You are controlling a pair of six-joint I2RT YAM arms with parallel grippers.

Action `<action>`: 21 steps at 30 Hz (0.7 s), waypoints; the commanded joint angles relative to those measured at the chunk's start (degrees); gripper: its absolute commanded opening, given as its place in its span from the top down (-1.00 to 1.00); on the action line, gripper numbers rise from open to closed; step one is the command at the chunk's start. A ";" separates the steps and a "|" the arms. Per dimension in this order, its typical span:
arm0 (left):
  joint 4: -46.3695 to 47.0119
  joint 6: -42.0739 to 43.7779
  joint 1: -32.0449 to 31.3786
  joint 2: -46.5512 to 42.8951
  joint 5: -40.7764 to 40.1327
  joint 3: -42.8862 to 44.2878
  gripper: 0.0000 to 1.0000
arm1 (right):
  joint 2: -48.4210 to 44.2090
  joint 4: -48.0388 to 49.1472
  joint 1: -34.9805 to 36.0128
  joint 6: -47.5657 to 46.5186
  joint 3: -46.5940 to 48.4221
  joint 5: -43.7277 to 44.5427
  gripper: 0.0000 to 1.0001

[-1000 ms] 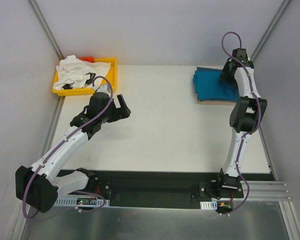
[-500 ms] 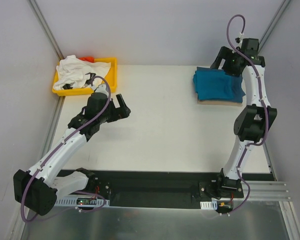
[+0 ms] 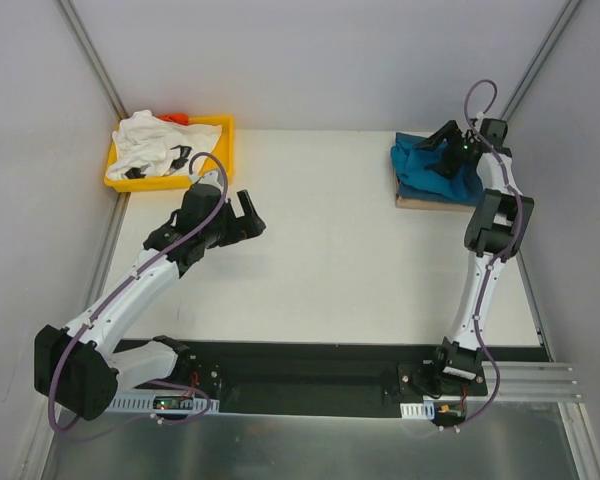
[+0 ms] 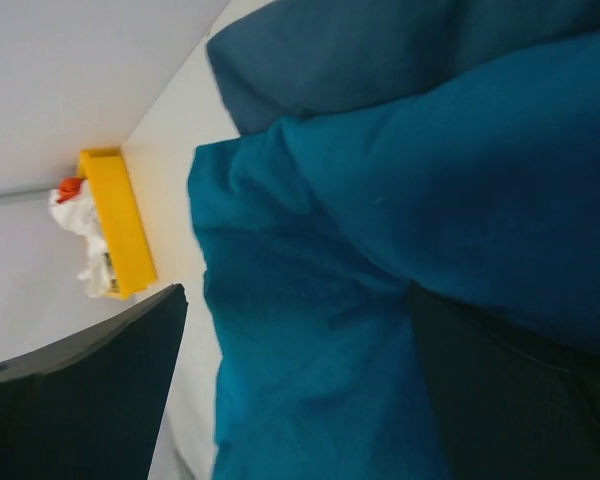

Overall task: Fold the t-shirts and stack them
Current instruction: Put the neatly folded tshirt into the corner of the board with the right arm

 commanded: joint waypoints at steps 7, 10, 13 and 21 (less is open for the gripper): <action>-0.25 -1.88 0.43 0.81 2.58 3.34 -0.99 | 5.59 10.69 -5.13 10.55 0.49 -7.52 -0.93; -0.43 -1.71 0.43 0.29 2.67 3.34 -0.99 | 3.05 10.69 -5.13 10.28 -0.04 -8.31 -0.93; -0.52 -1.71 0.43 -0.42 2.67 2.73 -0.99 | -1.07 10.60 -5.13 9.32 -1.01 -8.58 -0.93; -0.52 -0.30 0.43 -2.88 1.62 1.67 -0.99 | -15.75 3.50 -4.17 -1.39 -7.77 -7.18 -0.93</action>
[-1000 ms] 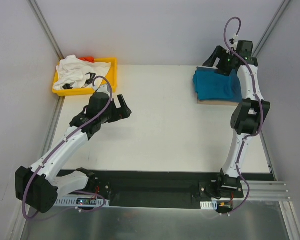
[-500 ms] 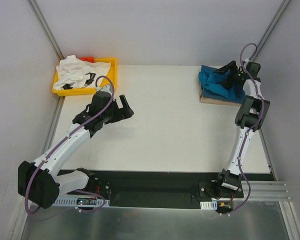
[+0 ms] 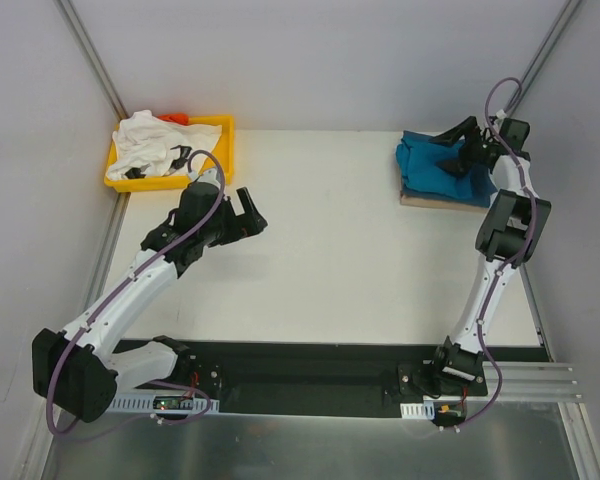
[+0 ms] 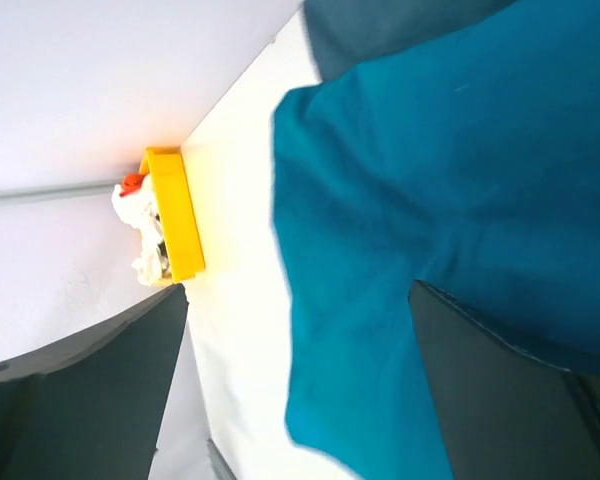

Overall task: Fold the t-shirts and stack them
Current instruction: Put the neatly folded tshirt into the corner of the board with the right arm

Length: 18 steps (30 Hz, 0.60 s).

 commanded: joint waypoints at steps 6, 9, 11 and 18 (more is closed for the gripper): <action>-0.34 2.37 0.43 -3.23 -0.68 1.28 -0.99 | -19.78 -7.31 2.59 -11.59 -8.68 1.13 -0.93; -0.34 3.08 0.43 -3.15 -0.25 1.28 -0.99 | -21.02 -7.66 3.47 -13.08 -10.62 2.62 -0.93; -0.34 3.69 0.43 -3.06 0.11 1.37 -0.99 | -19.80 -8.10 3.65 -12.83 -10.45 2.89 -0.93; -0.26 3.78 0.43 -3.32 0.37 0.93 -0.99 | -10.84 -7.93 5.05 -10.62 -9.57 0.87 -0.93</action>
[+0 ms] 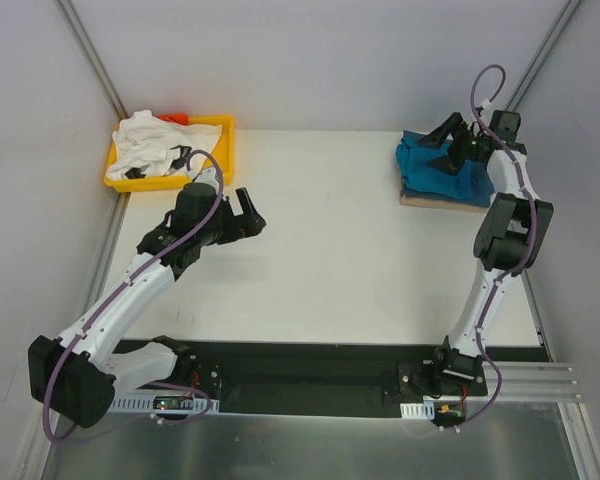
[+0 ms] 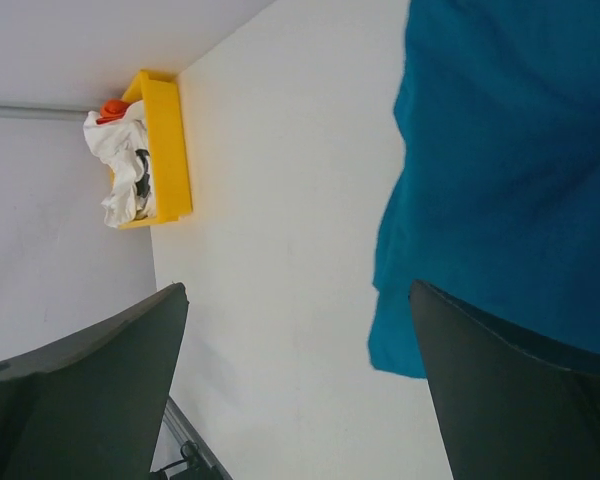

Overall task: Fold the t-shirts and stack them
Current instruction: Put the neatly folded tshirt into the corner of the board with the right arm

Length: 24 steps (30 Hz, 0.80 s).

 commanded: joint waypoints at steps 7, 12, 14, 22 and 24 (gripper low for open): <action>-0.26 0.96 0.43 -0.89 1.97 0.14 -0.99 | 6.71 -1.26 1.44 -1.21 -2.28 -1.14 -0.93; -0.25 0.70 0.43 0.69 2.59 1.36 -0.99 | 5.05 -4.07 1.44 -3.49 -1.67 -0.09 -0.93; -0.25 0.70 0.43 1.13 2.77 1.54 -0.99 | 3.30 -5.56 1.52 -5.68 -1.14 0.61 -0.93; -0.17 0.34 0.43 0.08 1.36 0.57 -0.99 | -11.11 -11.11 1.61 -15.43 -8.49 10.54 -0.93; -0.17 -0.09 0.43 -0.45 0.92 -0.12 -0.99 | -18.05 -9.09 1.87 -16.68 -13.59 14.65 -0.93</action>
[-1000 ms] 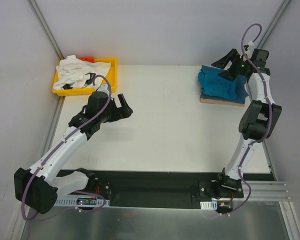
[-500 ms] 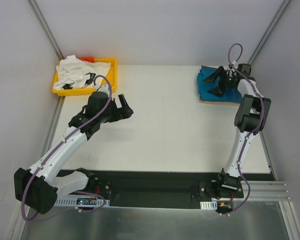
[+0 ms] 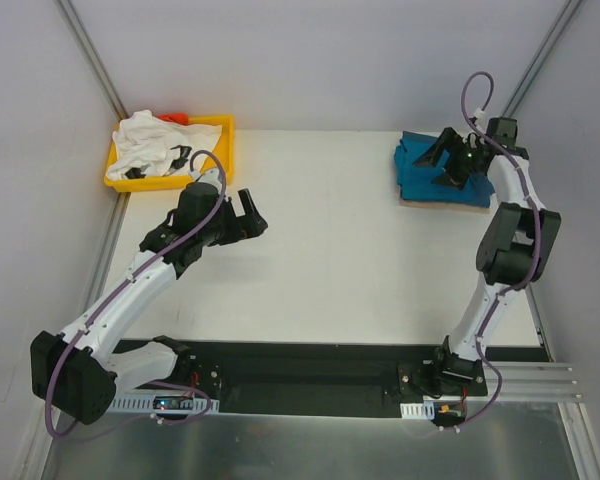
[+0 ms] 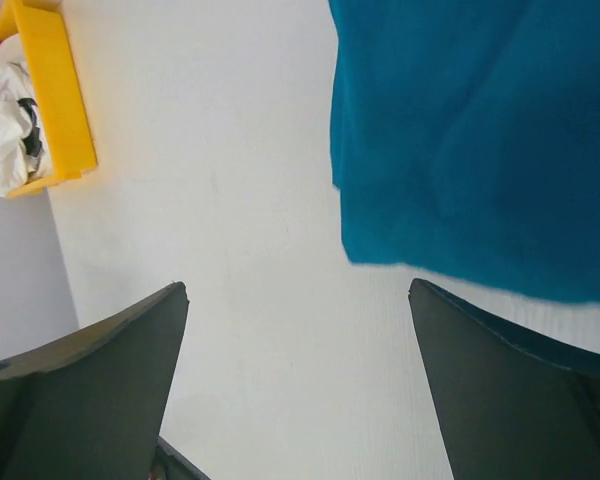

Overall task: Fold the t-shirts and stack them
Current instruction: Put the neatly folded tshirt into the corner of the board with the right arm

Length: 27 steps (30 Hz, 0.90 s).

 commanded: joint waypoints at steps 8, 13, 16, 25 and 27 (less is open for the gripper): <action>0.47 -1.15 0.52 -2.40 -1.89 -2.59 -0.99 | -40.79 16.09 7.91 -6.19 -37.67 22.96 -0.93; 2.66 -2.38 1.14 -2.67 -1.36 -5.57 -0.99 | -49.61 20.59 11.53 -4.96 -52.36 27.64 -0.93; 4.86 -4.13 2.63 -2.40 -0.13 -7.94 -0.99 | -53.22 23.58 11.62 -4.17 -58.50 27.64 -0.93; 9.35 -8.09 7.20 -3.63 3.83 -13.13 -0.98 | -64.64 31.85 11.70 -0.65 -67.23 27.46 -0.93; 9.52 -8.62 7.29 -4.94 2.78 -14.27 -0.98 | -65.79 31.76 12.66 -0.39 -67.93 27.98 -0.93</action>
